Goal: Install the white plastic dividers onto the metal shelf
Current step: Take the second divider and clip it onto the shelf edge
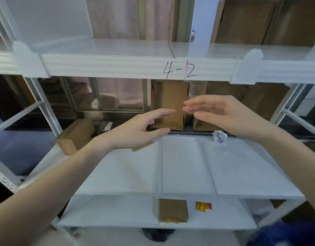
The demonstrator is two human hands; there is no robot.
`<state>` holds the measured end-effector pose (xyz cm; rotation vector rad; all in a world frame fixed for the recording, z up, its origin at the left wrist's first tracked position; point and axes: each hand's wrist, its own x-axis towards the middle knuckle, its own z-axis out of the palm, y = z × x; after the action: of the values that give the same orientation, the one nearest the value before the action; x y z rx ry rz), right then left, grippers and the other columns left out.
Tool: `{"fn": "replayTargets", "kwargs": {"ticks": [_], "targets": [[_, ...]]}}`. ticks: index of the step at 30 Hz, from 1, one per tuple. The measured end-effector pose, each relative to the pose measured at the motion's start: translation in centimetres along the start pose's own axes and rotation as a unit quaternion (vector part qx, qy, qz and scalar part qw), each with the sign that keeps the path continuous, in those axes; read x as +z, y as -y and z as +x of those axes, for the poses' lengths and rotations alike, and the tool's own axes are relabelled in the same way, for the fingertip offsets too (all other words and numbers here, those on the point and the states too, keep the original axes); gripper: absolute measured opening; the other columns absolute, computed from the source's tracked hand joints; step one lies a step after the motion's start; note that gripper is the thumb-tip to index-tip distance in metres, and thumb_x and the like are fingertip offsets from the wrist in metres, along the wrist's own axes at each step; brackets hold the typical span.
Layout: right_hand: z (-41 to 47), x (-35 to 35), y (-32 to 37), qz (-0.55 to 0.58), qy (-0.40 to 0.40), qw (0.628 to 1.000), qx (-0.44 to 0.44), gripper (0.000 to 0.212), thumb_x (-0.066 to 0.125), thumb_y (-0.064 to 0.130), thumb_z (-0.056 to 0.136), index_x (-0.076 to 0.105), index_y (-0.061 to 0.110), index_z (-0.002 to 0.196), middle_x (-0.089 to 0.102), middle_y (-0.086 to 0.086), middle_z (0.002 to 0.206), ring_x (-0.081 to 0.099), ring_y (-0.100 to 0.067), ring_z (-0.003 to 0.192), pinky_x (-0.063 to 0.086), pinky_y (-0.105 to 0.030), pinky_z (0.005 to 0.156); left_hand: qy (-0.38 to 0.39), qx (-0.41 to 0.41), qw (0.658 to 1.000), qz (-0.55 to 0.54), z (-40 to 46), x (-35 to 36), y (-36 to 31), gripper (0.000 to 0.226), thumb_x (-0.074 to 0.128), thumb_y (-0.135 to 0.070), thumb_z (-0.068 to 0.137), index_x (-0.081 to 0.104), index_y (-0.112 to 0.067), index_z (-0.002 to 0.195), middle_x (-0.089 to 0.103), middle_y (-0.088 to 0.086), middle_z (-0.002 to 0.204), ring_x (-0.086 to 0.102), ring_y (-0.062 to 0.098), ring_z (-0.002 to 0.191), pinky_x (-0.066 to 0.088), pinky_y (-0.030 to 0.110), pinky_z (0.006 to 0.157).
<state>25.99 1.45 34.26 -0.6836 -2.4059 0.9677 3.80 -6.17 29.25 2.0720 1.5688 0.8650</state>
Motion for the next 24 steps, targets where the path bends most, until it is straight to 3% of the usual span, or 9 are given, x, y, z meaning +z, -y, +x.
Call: {"fn": "replayTargets", "kwargs": {"ticks": [3,7,11,17,21,24], "targets": [[-0.6,0.9,-4.2,-0.009,0.025,0.999,0.031,0.036,0.056,0.017,0.089,0.057,0.024,0.124,0.066,0.007,0.12,0.058,0.003,0.113,0.044,-0.018,0.101,0.019,-0.028,0.999,0.041,1.2,2.8,2.1,0.053,0.054,-0.03,0.093,0.034,-0.028,0.142,0.037,-0.021,0.143,0.032,-0.011,0.128,0.029,0.008,0.102],[-0.6,3.0,-9.7,-0.017,0.054,0.996,0.071,0.043,0.057,0.02,0.089,0.05,0.024,0.131,0.057,0.007,0.131,0.051,0.0,0.12,0.044,-0.026,0.104,0.043,-0.071,0.994,0.076,2.0,6.9,6.4,0.059,0.057,-0.027,0.091,0.031,-0.02,0.144,0.035,-0.004,0.149,0.032,0.004,0.133,0.025,0.025,0.112],[-1.3,6.4,-16.0,0.005,0.073,0.988,0.137,0.049,0.058,0.022,0.088,0.044,0.029,0.135,0.049,0.012,0.135,0.044,-0.005,0.126,0.037,-0.032,0.107,0.081,-0.121,0.984,0.098,1.2,11.9,11.7,0.064,0.058,-0.03,0.09,0.027,-0.022,0.145,0.028,-0.005,0.153,0.026,0.009,0.138,0.016,0.016,0.108],[-3.0,12.4,-25.3,0.019,0.125,0.966,0.227,0.067,0.061,0.022,0.087,0.027,0.03,0.144,0.034,0.006,0.151,0.033,-0.012,0.138,0.026,-0.021,0.101,0.186,-0.19,0.959,0.097,-1.2,19.3,19.8,0.073,0.06,-0.028,0.09,0.017,-0.022,0.148,0.019,-0.002,0.156,0.021,0.016,0.142,0.018,0.025,0.113],[-3.2,15.4,-28.8,-0.029,0.17,0.952,0.251,0.076,0.061,0.025,0.086,0.015,0.03,0.147,0.023,0.004,0.156,0.025,-0.014,0.142,0.019,-0.018,0.105,0.215,-0.186,0.949,0.139,-1.3,22.6,23.2,0.078,0.062,-0.026,0.087,0.015,-0.021,0.148,0.019,0.001,0.157,0.024,0.022,0.141,0.026,0.036,0.113],[-2.9,17.1,-30.6,-0.05,0.194,0.944,0.262,0.079,0.061,0.023,0.086,0.012,0.028,0.148,0.02,0.002,0.157,0.024,-0.015,0.142,0.024,-0.004,0.094,0.252,-0.173,0.932,0.194,-0.7,24.3,24.7,0.079,0.061,-0.019,0.086,0.013,-0.02,0.149,0.015,0.002,0.158,0.022,0.022,0.142,0.025,0.035,0.112]]}}
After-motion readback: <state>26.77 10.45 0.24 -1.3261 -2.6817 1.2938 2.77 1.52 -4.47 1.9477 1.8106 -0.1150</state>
